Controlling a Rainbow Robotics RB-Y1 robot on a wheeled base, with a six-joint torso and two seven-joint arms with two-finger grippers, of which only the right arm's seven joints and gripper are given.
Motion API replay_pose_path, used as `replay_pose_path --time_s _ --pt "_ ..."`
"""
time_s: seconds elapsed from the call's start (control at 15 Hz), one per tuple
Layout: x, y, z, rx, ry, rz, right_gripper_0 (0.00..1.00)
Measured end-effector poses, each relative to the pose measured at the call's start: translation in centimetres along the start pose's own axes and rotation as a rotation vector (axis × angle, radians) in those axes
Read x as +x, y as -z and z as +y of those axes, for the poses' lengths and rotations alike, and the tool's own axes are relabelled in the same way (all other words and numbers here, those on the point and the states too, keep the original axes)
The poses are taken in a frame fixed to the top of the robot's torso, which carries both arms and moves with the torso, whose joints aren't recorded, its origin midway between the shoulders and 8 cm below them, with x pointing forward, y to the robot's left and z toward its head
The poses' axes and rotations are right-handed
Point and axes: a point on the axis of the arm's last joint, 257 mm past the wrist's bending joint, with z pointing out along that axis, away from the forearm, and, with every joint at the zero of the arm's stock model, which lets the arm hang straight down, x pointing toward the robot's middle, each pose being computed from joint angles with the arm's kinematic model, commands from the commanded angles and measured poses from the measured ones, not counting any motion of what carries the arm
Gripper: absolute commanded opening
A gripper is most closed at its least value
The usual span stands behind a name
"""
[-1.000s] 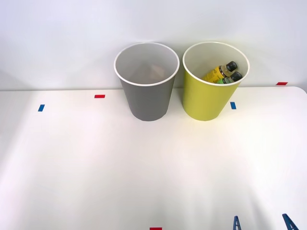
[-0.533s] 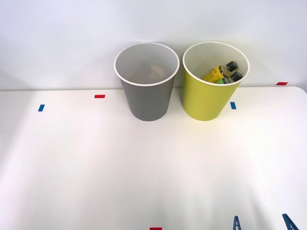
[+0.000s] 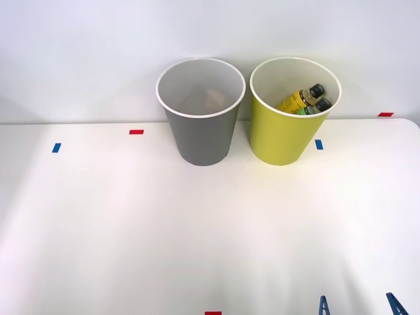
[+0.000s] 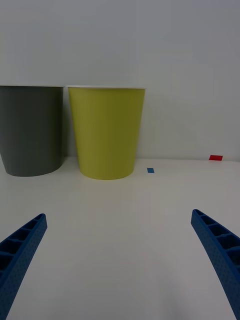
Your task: Put cans in the gray bin, plastic bottles in the light green bin
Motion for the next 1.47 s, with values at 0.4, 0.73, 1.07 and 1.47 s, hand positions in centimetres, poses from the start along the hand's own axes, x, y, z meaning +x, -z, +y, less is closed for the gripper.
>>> replay_pose_path --time_s 0.4,0.73,1.07,1.47 --pt "0.0 0.0 0.0 0.0 0.0 0.0 1.0" --pt "0.0 0.0 0.0 0.0 0.0 0.0 1.0" --pt "0.0 0.0 0.0 0.0 0.0 0.0 1.0" --pt "0.0 0.0 0.0 0.0 0.0 0.0 1.0"
